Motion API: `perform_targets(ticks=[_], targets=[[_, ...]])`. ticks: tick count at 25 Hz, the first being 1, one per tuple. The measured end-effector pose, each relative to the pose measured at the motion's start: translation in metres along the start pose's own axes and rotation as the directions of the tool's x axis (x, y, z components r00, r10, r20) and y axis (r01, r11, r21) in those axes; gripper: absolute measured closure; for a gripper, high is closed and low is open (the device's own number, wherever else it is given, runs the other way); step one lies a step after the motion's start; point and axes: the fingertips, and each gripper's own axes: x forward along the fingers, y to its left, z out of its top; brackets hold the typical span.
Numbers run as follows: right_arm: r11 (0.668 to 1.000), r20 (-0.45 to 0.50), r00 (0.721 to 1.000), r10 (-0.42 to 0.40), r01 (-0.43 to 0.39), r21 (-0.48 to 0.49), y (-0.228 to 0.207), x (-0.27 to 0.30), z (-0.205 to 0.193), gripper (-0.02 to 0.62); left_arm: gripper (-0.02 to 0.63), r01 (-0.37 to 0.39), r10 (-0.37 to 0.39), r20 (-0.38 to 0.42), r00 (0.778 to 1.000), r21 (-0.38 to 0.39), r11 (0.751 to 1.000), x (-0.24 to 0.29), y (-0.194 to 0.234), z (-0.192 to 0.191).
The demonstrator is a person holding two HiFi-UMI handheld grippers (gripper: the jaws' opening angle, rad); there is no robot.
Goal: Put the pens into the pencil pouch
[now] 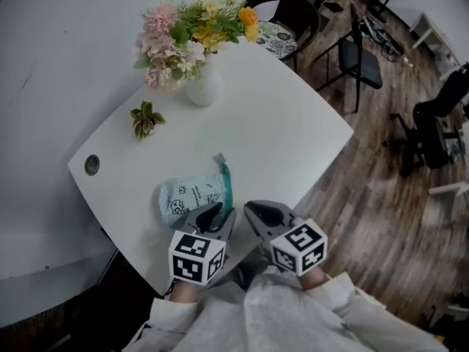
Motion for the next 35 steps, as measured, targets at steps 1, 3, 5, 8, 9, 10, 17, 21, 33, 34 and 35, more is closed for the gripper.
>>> perform_targets(ticks=[1,3,5,8,9,10,17,21,33,34,35], targets=[[1.0,0.004,1.0,0.002,-0.002,-0.002,0.002,-0.001,0.002,0.572,0.502,0.006,-0.006,0.008,1.0,0.0,1.0,-0.003,-0.001,0.002],[1.0,0.008,1.0,0.007,-0.006,-0.011,0.006,-0.002,0.006,0.572,0.502,0.027,-0.027,0.022,0.999,0.003,1.0,-0.01,-0.005,0.007],[1.0,0.02,1.0,0.016,-0.016,-0.027,0.012,-0.003,0.011,0.572,0.503,0.048,-0.048,0.042,0.998,0.007,0.999,-0.018,-0.007,0.012],[0.998,0.055,0.998,0.024,-0.021,-0.057,0.022,-0.006,0.02,0.574,0.526,0.053,-0.053,0.085,0.995,0.003,0.999,-0.031,-0.008,0.021],[0.998,0.063,0.998,0.027,-0.023,-0.062,0.025,-0.007,0.023,0.575,0.554,0.046,-0.045,0.101,0.994,-0.003,0.999,-0.035,-0.007,0.024],[0.997,0.07,0.997,0.032,-0.027,-0.066,0.027,-0.007,0.026,0.577,0.568,0.034,-0.034,0.117,0.993,-0.005,0.999,-0.039,-0.005,0.028],[0.99,0.1,0.992,0.08,-0.068,-0.12,0.047,-0.009,0.051,0.58,0.597,-0.062,0.058,0.152,0.987,0.022,0.998,-0.069,0.006,0.041],[0.987,0.112,0.989,0.096,-0.08,-0.14,0.054,-0.01,0.058,0.581,0.598,-0.086,0.083,0.168,0.982,0.008,0.996,-0.079,0.01,0.043],[0.977,0.07,0.989,0.127,-0.113,-0.179,0.066,-0.003,0.059,0.588,0.598,-0.092,0.099,0.206,0.974,-0.041,0.995,-0.083,0.012,0.041],[0.977,0.064,0.99,0.128,-0.115,-0.179,0.066,-0.002,0.057,0.588,0.598,-0.093,0.1,0.207,0.973,-0.044,0.995,-0.083,0.012,0.04],[0.976,0.059,0.99,0.13,-0.117,-0.182,0.067,-0.001,0.056,0.588,0.598,-0.095,0.102,0.207,0.973,-0.045,0.994,-0.084,0.013,0.04]])
